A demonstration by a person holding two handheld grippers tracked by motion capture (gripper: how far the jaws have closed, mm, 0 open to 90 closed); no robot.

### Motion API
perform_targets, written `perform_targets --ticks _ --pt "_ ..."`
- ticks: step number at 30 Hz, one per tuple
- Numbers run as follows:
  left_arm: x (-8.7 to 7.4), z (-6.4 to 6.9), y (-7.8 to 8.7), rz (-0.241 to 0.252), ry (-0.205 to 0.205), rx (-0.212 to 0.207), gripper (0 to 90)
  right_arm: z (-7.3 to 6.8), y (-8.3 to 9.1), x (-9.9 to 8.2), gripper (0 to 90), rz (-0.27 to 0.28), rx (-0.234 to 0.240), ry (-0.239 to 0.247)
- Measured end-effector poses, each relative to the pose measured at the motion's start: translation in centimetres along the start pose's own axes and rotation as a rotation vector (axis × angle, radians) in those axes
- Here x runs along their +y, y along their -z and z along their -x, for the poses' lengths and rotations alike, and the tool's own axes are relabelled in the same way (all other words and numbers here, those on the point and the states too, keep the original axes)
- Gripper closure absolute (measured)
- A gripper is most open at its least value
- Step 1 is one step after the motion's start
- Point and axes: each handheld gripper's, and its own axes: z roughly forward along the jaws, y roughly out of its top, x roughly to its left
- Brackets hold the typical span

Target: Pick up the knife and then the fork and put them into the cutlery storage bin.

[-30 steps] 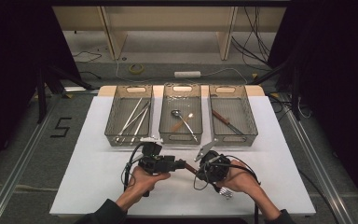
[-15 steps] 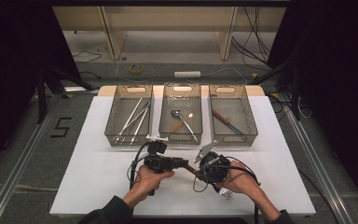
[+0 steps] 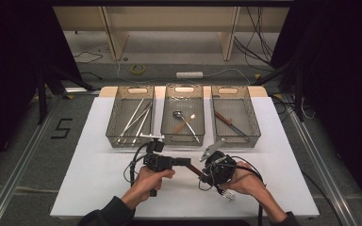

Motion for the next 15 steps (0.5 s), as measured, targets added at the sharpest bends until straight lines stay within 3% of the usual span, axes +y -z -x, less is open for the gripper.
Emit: perform_targets --ticks 2,7,15 --pt "0.0 0.3 0.1 0.009 0.008 -0.023 79.8 0.0 0.4 -0.1 58.5 0.021 -0.009 -0.012" --pt "0.1 1.1 0.3 0.030 -0.026 -0.019 80.2 0.0 1.7 -0.6 46.0 0.082 -0.025 -0.037" --pt "1.4 0.9 1.8 0.103 -0.023 -0.016 80.3 -0.1 4.7 -2.0 38.1 0.286 -0.092 -0.092"
